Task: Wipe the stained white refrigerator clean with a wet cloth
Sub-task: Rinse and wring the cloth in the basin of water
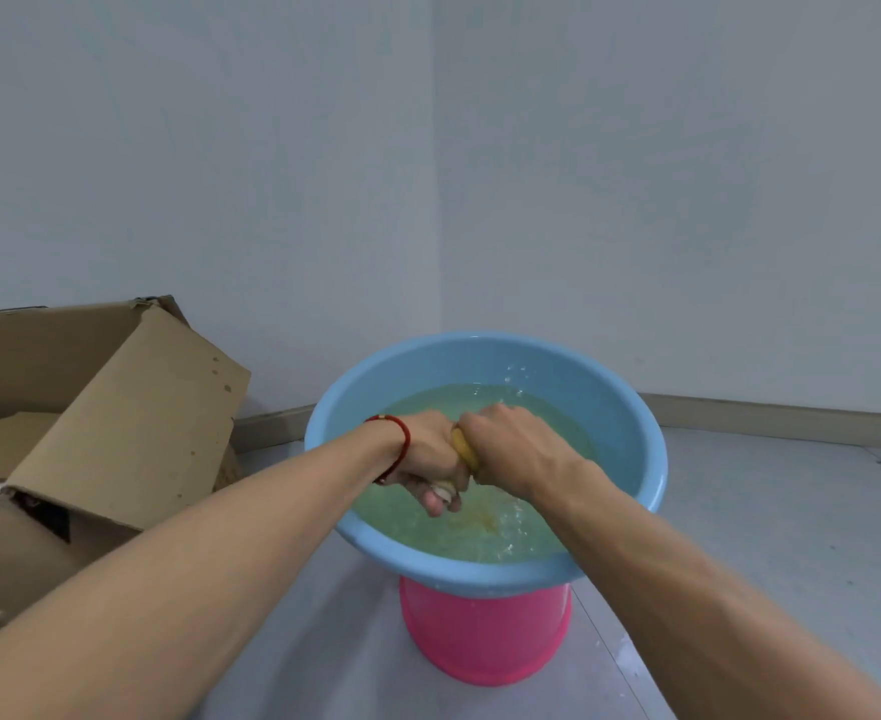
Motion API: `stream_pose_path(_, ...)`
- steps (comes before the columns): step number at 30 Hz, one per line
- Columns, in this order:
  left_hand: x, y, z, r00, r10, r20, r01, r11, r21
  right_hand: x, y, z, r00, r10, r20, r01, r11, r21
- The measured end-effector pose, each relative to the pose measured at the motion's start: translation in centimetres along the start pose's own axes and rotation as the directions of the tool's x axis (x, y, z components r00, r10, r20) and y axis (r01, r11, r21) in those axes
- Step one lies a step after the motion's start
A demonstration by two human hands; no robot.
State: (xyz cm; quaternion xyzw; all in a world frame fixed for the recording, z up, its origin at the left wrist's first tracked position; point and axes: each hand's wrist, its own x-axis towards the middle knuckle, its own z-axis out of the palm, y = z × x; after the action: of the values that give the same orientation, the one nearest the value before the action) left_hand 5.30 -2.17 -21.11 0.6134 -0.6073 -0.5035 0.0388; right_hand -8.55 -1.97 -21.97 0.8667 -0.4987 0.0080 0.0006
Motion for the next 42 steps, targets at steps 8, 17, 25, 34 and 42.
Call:
stream_pose_path(8,0.2,1.6,-0.7,0.986,-0.032,-0.163,0.084,0.941,0.328,-1.2,1.8,-1.2,0.988,-0.026,0.152,-0.034,0.925,0.379)
stream_pose_path(17,-1.8,-0.8,-1.1,0.219,0.970,-0.102,-0.516,0.204,0.832,-3.2,3.9,-0.4,0.888,-0.322,0.329,-0.382,-0.119,0.916)
stream_pose_path(25,-1.3,-0.4,-0.5,0.759,0.595,-0.263,-0.108,0.514,0.851,-1.0,0.6,-1.2,0.988,0.068,0.140,-0.128,0.868,0.480)
stream_pose_path(34,-0.7,1.9,-1.0,0.995,-0.098,-0.024,0.101,0.987,0.128,-0.5,0.7,-0.9,0.997,-0.021,-0.072,0.032,0.986,0.163)
stream_pose_path(42,-1.3,-0.4,-2.8,0.348,0.937,-0.035,-0.419,0.190,0.888,-2.5,3.8,-1.6,0.936,-0.047,0.349,-0.350,-0.221,0.910)
